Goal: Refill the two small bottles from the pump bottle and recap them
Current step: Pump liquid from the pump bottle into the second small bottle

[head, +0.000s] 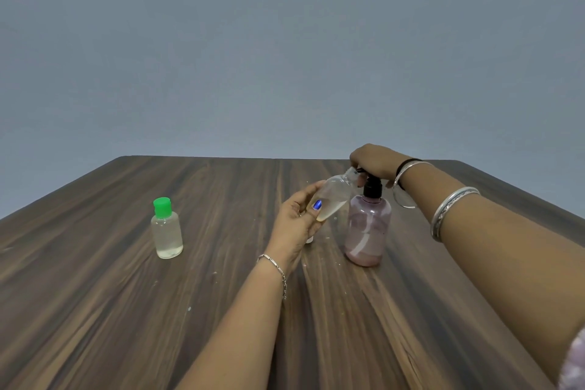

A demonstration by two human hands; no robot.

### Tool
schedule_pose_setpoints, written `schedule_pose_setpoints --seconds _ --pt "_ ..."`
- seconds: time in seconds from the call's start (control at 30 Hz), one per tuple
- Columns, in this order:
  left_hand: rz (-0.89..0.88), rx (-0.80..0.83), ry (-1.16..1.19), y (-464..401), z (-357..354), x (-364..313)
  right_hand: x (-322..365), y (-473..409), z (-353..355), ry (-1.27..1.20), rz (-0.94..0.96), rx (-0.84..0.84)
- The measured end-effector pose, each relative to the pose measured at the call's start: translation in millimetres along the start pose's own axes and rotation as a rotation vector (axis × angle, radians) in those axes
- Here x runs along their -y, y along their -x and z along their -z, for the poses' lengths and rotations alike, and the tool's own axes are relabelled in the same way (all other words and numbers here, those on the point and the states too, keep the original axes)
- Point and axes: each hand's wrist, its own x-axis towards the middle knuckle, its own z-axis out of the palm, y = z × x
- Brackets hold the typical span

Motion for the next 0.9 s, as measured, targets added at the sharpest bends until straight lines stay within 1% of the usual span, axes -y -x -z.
schedule_pose_setpoints --seconds 0.2,0.3,0.47,0.7,0.9 --pt "0.0 0.002 -0.009 -2 -1 1 -7 -2 6 -0.144 -0.084 0.062" --pt "0.008 0.001 -0.005 -2 0 2 -7 0 0 -0.221 -0.105 0.056" --pt "0.007 0.009 0.007 -1 -1 2 -6 3 -3 -0.237 -0.114 0.032" --pt "0.017 0.007 0.024 -2 -1 2 3 9 5 -0.118 -0.018 0.013" --pt "0.003 0.021 0.029 -1 -2 1 6 13 6 -0.043 -0.03 0.02"
